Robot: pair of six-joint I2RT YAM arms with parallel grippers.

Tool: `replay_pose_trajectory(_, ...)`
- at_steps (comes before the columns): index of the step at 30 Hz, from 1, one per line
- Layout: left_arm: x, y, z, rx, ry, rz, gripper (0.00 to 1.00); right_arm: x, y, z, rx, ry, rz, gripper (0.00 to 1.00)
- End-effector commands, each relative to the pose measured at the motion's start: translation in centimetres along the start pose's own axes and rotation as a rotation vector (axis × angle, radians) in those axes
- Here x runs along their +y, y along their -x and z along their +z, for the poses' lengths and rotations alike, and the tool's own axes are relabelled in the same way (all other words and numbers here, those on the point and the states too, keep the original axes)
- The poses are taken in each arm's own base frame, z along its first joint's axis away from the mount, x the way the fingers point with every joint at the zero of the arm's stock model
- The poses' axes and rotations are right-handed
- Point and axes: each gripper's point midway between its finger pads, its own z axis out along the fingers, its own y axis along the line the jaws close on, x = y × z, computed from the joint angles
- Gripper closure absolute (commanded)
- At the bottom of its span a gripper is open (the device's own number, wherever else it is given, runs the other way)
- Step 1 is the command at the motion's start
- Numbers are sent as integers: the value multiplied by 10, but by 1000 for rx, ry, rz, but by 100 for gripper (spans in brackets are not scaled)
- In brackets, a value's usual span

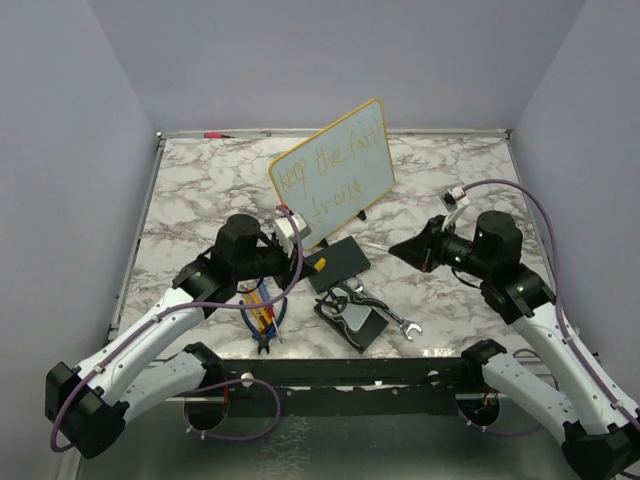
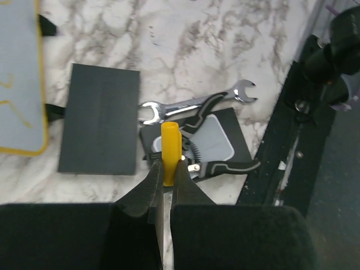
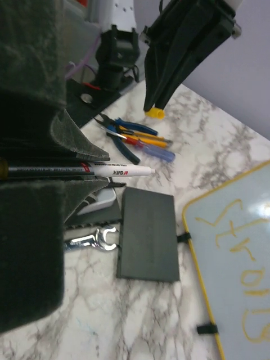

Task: Write a sentence on the whiteboard
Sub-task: Close the whiteboard marker at the center of the board.

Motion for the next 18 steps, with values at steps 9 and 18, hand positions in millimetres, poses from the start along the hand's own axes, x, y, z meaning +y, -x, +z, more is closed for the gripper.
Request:
replay_pose_trajectory(9, -96, -44, 18, 60, -426, 81, 100, 58, -67, -19, 423, 360, 249, 94)
replay_pose_trajectory(18, -110, -52, 15, 79, -478, 99, 100, 66, -90, -34, 545, 429, 326, 94)
